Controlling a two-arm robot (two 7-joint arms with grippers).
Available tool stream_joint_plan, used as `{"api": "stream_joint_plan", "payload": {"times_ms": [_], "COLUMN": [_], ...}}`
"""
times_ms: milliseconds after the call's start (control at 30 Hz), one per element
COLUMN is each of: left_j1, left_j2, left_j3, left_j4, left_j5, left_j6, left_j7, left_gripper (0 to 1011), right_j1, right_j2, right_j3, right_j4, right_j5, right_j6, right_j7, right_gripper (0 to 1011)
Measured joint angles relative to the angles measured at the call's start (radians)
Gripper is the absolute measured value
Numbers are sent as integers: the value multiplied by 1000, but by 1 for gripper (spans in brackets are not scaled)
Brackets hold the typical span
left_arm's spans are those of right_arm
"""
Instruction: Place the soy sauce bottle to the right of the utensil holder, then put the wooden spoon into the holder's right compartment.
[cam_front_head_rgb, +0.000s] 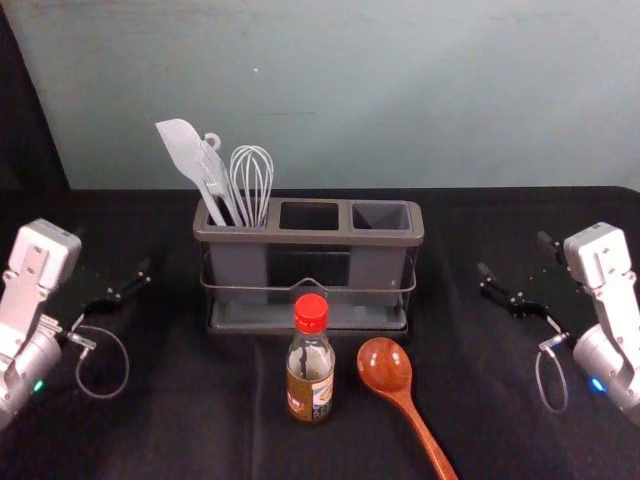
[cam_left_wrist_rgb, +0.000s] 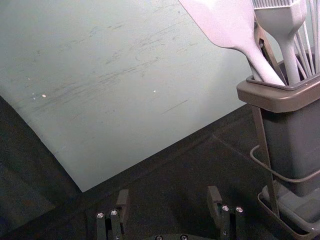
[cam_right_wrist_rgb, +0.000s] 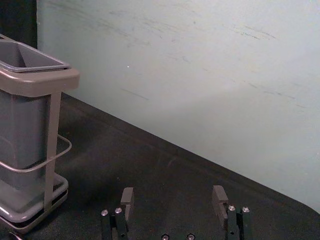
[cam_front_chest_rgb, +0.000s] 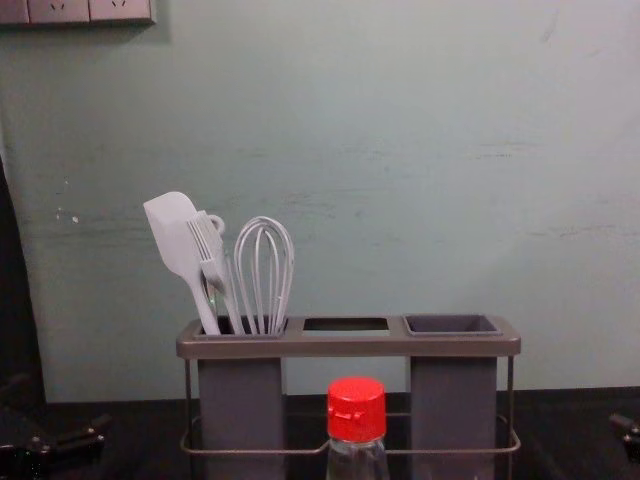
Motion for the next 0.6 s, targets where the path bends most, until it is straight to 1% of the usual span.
{"api": "stream_joint_plan", "payload": {"times_ms": [600], "left_j1": [0], "left_j2": [0], "left_j3": [0], "left_j4": [0], "left_j5": [0], "left_j6": [0], "left_j7": [0], "left_gripper": [1011], "right_j1": [0], "right_j2": [0], "right_j3": [0], "right_j4": [0], "right_j5": [0], "right_j6": [0], "right_j7": [0], "right_gripper": [1002]}}
